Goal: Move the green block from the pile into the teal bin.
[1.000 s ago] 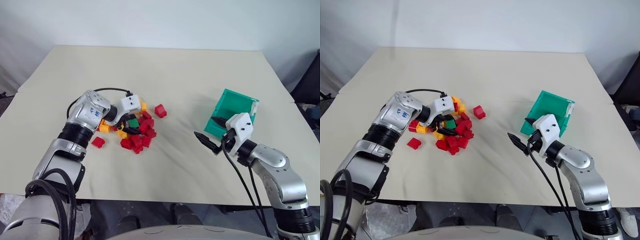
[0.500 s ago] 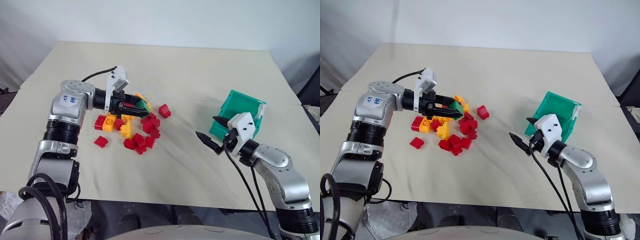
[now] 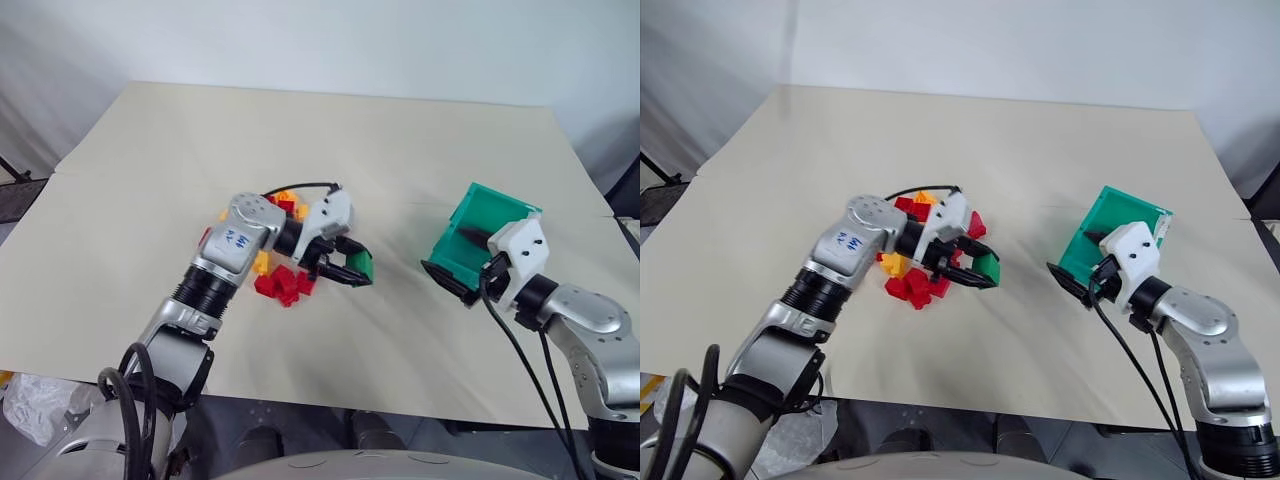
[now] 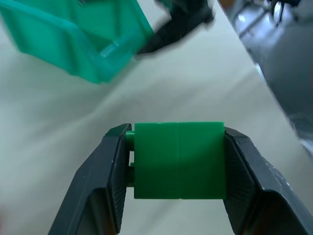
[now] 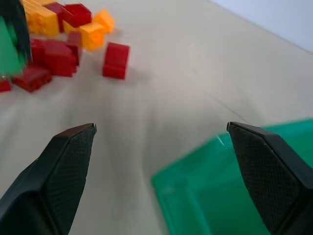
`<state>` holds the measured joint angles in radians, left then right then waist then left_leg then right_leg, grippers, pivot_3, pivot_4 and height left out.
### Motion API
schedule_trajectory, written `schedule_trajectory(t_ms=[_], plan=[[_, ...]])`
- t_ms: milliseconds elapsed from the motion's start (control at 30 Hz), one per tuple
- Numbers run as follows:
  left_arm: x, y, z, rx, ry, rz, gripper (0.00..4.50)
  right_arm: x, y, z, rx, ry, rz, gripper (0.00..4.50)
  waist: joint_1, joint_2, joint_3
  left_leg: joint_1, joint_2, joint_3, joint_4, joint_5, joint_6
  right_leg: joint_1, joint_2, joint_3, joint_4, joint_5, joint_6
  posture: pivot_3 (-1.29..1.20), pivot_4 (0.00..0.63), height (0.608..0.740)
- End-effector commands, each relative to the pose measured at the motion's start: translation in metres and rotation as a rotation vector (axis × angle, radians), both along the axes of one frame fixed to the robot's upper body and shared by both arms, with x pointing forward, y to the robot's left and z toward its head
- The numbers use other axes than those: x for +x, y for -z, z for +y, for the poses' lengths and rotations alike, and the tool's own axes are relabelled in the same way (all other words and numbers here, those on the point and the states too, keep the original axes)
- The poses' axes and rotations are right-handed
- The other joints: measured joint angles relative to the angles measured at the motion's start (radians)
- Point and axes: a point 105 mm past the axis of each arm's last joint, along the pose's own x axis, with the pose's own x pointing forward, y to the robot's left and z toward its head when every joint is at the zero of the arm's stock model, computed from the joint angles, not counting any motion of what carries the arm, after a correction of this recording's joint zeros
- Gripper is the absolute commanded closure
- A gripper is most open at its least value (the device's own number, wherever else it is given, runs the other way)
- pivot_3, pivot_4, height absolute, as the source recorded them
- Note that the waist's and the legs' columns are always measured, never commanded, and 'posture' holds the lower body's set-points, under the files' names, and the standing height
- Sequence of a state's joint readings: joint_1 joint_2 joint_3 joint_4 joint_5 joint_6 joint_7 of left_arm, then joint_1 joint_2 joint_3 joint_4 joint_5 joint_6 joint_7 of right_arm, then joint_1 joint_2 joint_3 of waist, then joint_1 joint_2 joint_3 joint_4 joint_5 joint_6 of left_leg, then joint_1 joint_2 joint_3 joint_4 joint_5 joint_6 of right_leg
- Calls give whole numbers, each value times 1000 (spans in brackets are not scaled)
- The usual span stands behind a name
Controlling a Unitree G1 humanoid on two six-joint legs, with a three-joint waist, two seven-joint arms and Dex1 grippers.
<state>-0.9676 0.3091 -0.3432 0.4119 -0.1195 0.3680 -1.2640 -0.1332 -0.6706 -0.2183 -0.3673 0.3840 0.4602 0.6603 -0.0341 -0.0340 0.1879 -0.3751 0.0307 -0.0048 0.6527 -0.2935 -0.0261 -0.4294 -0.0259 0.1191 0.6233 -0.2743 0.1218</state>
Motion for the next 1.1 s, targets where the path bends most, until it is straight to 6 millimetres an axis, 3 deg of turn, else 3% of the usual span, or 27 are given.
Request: schedule_trajectory(t_ms=[33,133,400,533,767,933,1100], plan=[[3,10,-8,45,16,-55,1019,-14,-19,-4,-19,-5,-41,0,1,0,0,0,0,0,0,0,0,0,0,0,0,0,0,0,150,740],[3,11,-9,28,24,-65,99,-21,-22,-6,-11,-2,-21,0,0,0,0,0,0,0,0,0,0,0,0,1,0,0,0,0,150,740],[4,-3,3,-53,1,-63,36,-38,-21,-10,-16,-25,55,0,3,0,0,0,0,0,0,0,0,1,0,1,-1,0,0,0,150,740],[12,-29,37,-201,-98,-65,36,-55,-22,-28,-49,-24,123,0,3,0,0,0,0,0,0,0,0,0,0,1,-1,0,1,0,150,740],[3,-30,100,-157,-197,-75,36,-85,-26,-47,-52,-25,213,0,5,0,0,2,0,0,-1,0,0,2,0,0,-1,0,1,0,150,740],[-6,-28,128,-211,-255,-71,36,-65,-26,-14,30,-86,220,0,-10,-1,1,4,1,2,1,0,0,3,0,1,-1,1,1,0,150,740],[-22,-32,143,-353,-272,-73,36,-33,-18,39,108,-148,241,0,-20,-3,2,3,2,1,0,0,0,3,-1,-1,-1,1,-1,0,150,740]])
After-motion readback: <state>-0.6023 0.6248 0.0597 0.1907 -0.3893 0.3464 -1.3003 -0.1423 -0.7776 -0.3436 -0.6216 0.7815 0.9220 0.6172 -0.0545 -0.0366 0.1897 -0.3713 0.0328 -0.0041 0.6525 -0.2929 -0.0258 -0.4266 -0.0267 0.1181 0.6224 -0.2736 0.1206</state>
